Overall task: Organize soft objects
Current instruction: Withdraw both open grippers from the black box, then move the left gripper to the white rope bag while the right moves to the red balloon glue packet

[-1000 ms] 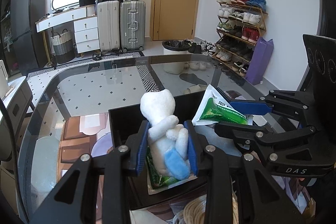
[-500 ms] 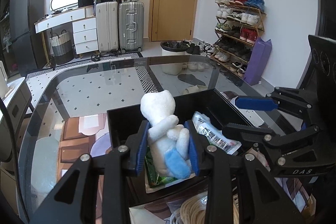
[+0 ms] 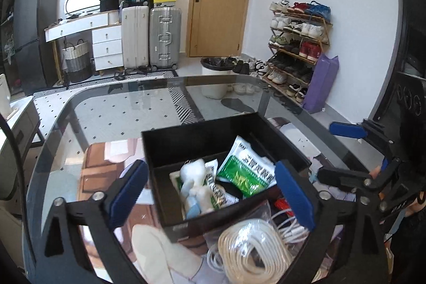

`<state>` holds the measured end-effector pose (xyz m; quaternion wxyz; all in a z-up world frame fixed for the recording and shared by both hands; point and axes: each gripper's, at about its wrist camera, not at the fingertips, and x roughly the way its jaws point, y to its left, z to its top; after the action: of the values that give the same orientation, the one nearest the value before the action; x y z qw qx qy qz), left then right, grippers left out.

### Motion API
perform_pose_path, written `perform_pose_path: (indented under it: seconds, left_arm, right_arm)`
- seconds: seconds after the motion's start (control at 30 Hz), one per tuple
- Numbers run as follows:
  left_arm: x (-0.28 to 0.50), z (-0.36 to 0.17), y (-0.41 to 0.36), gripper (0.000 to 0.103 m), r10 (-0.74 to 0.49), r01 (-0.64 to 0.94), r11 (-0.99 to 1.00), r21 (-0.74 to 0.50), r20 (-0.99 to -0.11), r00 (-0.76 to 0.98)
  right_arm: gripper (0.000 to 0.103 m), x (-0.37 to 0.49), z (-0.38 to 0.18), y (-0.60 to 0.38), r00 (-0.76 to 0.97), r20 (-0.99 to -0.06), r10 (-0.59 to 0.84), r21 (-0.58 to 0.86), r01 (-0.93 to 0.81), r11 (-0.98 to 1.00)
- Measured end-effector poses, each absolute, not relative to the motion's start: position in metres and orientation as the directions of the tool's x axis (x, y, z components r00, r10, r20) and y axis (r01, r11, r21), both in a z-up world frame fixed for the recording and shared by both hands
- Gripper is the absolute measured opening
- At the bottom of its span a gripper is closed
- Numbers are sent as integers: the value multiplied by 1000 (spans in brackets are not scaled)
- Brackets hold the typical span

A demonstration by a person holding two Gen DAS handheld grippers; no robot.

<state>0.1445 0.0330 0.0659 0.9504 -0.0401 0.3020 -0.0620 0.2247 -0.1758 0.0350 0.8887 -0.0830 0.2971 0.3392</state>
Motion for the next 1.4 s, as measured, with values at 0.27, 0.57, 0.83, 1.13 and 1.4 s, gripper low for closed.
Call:
perform_pose_path:
  seconds: [0.27,0.57,0.83,1.13,1.4]
  left_arm:
    - [119,57,38,103,-101,51,993,-103,-566,818]
    - [103,46,33,103,-74,35,996,-79,-577,813]
    - [101,40,32,103,-68,23,996,-82,-593,803]
    - [101,36,26,103,-58,31,998,-54,-614,787]
    - [102,35,24,103,-70,43,997,-58,-626,776]
  right_arm:
    - [102,207,25,-204,621,-592,514,65,-598,799]
    - [102,204,20,-202,616,-620,487,56,-584,810]
    - [102,210,6,-197,587,-660,468,56,-583,810]
    - [102,217,-10,-195,551,-707,442,70,-569,820]
    - [102,217,-19,-187,526,-736,426,57,-579,813]
